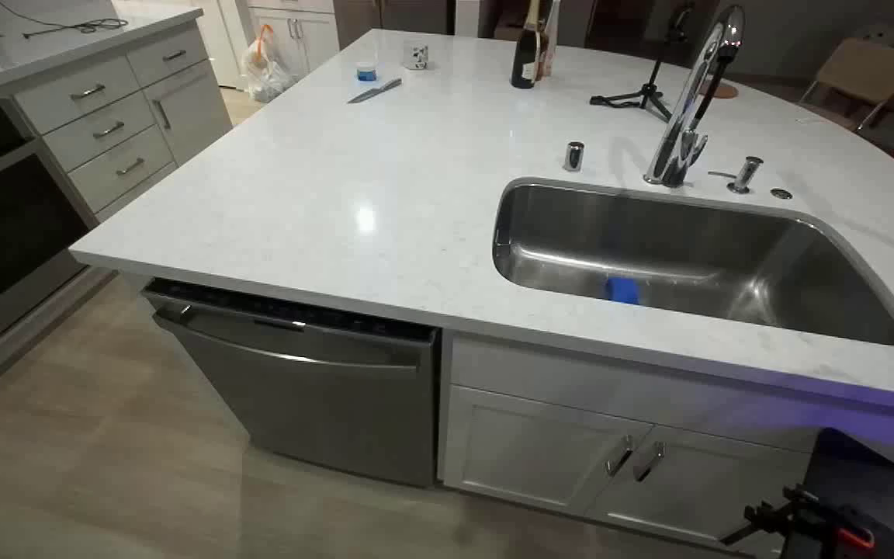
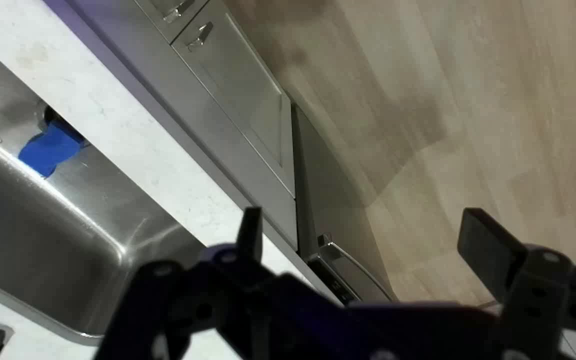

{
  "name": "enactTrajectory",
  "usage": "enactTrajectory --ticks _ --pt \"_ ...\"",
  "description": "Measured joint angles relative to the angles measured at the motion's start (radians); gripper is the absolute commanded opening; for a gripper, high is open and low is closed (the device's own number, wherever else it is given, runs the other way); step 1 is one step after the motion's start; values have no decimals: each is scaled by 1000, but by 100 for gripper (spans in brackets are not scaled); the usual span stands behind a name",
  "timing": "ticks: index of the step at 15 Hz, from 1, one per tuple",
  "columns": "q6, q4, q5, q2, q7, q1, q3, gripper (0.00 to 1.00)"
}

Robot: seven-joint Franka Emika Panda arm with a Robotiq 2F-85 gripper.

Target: Push back the extendable spout

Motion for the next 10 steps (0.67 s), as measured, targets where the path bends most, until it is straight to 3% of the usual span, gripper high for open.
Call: enactTrajectory --ticks 10 --pt "17 -3 -10 8 0 -5 0 100"
